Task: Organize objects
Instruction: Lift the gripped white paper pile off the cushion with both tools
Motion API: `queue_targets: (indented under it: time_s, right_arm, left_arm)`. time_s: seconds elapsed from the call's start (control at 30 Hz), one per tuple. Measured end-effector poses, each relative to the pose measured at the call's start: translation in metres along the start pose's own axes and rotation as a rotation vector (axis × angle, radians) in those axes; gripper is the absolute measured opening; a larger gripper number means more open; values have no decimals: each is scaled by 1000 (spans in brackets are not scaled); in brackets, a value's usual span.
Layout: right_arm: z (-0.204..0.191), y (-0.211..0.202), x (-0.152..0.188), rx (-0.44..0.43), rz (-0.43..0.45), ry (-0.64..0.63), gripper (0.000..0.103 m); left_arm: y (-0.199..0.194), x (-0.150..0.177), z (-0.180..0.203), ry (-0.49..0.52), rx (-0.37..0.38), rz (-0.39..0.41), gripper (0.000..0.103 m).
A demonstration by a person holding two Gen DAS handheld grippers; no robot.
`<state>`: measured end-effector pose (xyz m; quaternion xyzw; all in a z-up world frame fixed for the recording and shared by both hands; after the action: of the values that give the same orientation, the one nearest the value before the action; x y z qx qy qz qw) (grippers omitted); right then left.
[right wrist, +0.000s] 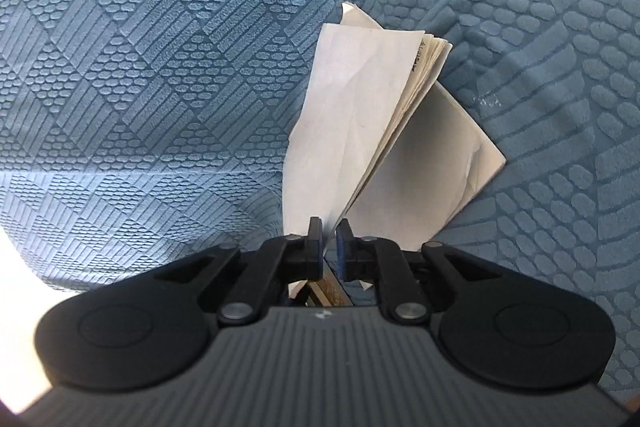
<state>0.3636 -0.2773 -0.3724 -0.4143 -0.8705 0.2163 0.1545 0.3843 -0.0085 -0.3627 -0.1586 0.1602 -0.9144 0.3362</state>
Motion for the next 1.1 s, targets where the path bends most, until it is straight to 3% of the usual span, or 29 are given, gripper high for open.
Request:
queue_targets:
  time_s: [0.07,0.13,0.17,0.37,0.6,0.67,0.73,0.83,1.0,1.1]
  right_arm:
    - [0,3,-2,-5,-13,5,20]
    - [1,6,-4,-1,-20,7,40]
    - [3,7,-7,0,-11,8,43]
    - [16,9,-22,53,44,23,44]
    - [23,7,-37,90,103,6,42]
    - [21,8,-37,87,107,-6,36]
    - [18,7,-36,89,112,-34,22]
    - [7,4,-33,70,114,-83,14]
    - [-17,-6,-28,12,139,-169,11]
    - [-31,-13,-22,28,145,-252,11]
  left_arm:
    - [-2,-1,2,8,-1,4,2]
    - [-6,-1,3,27,-14,6,2]
    - [-7,-1,4,29,-13,6,2]
    - [-12,-2,9,59,-21,11,2]
    - [-18,0,11,100,-48,13,2]
    - [-21,0,12,122,-69,22,2]
    - [-24,0,12,137,-87,25,2]
    - [-30,-1,14,165,-104,40,3]
    - [-39,-1,18,181,-95,56,4]
    - [-46,2,20,185,-82,59,5]
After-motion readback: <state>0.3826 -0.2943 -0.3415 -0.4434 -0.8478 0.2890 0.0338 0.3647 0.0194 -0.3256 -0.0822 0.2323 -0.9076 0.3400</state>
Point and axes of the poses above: each gripper's, at about its wrist camera, not at the fingertips, and y roughly the way its jaws point, z to its right, x to its underside, the point moved 7 cm from there along y, roughly the way its jaws point, and after that the axes turned 2 degrees about x, right-handed, at the moved point
